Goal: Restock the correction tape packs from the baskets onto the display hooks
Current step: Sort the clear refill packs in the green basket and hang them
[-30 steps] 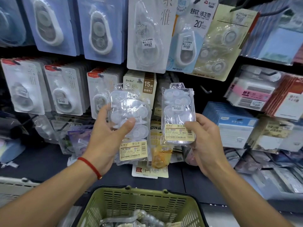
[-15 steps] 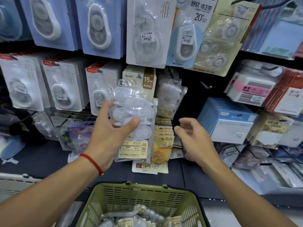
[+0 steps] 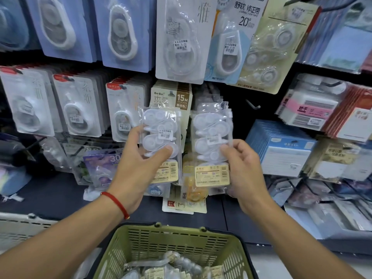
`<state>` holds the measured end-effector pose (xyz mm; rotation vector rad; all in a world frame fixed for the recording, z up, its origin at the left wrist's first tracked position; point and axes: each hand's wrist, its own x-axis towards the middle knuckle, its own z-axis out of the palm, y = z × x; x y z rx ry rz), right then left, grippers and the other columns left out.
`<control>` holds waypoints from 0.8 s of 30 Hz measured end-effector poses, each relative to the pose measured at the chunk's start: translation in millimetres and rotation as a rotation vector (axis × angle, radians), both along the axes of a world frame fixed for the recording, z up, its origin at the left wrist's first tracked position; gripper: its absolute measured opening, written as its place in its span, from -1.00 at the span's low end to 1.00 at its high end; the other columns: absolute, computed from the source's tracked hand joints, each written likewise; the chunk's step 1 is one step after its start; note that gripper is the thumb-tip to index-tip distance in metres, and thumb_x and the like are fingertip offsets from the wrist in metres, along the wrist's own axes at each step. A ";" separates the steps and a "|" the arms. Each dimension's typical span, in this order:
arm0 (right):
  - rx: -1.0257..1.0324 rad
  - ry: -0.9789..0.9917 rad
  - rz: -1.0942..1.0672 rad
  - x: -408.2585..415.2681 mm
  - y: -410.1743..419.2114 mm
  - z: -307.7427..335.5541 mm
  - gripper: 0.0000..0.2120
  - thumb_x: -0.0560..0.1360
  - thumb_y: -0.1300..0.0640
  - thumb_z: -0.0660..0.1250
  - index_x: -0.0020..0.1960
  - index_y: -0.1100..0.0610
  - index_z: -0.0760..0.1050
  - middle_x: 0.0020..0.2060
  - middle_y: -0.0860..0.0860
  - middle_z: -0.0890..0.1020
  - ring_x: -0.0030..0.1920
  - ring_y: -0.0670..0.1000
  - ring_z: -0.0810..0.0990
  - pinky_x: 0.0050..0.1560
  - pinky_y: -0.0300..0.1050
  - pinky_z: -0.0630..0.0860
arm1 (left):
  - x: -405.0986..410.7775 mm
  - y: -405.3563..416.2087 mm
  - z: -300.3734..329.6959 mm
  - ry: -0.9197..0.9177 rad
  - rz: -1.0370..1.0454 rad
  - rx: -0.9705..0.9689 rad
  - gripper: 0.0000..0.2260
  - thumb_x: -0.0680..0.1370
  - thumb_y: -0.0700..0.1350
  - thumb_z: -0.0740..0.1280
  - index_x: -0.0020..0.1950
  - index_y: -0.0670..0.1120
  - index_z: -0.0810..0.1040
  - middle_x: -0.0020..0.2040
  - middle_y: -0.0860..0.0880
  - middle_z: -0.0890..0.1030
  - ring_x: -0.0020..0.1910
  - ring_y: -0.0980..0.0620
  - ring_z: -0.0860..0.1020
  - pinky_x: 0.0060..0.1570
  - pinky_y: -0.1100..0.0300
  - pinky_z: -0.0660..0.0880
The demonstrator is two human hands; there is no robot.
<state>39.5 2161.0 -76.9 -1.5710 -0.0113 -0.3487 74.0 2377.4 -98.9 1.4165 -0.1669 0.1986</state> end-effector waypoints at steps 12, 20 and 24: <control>0.162 -0.044 -0.048 -0.5 -6.2 11.1 -0.80 0.62 0.06 0.42 0.14 0.16 0.64 0.02 0.21 0.75 0.09 0.34 0.71 0.06 0.28 0.69 | 3.8 3.3 0.7 0.019 0.014 0.004 -0.48 0.53 -0.21 0.54 0.30 0.27 0.46 0.06 0.16 0.74 0.06 0.16 0.71 0.05 0.22 0.56; 0.169 -0.059 0.020 4.3 -11.3 6.8 -0.78 0.59 0.04 0.41 0.15 0.12 0.67 0.04 0.10 0.77 0.03 0.10 0.76 -0.01 0.01 0.69 | -1.4 5.6 11.0 0.023 0.055 -0.028 -0.46 0.52 -0.18 0.50 0.41 0.18 0.45 0.22 0.01 0.69 0.19 0.04 0.67 0.23 0.00 0.58; -0.398 0.070 -0.246 12.4 -20.9 -10.0 -0.65 0.63 0.00 0.40 0.40 -0.04 0.50 0.21 -0.16 0.64 0.20 -0.13 0.62 0.25 -0.13 0.54 | -3.9 2.8 10.0 0.014 0.028 0.008 -0.47 0.58 -0.34 0.38 0.32 0.27 0.47 0.14 0.09 0.71 0.11 0.15 0.67 0.05 0.28 0.54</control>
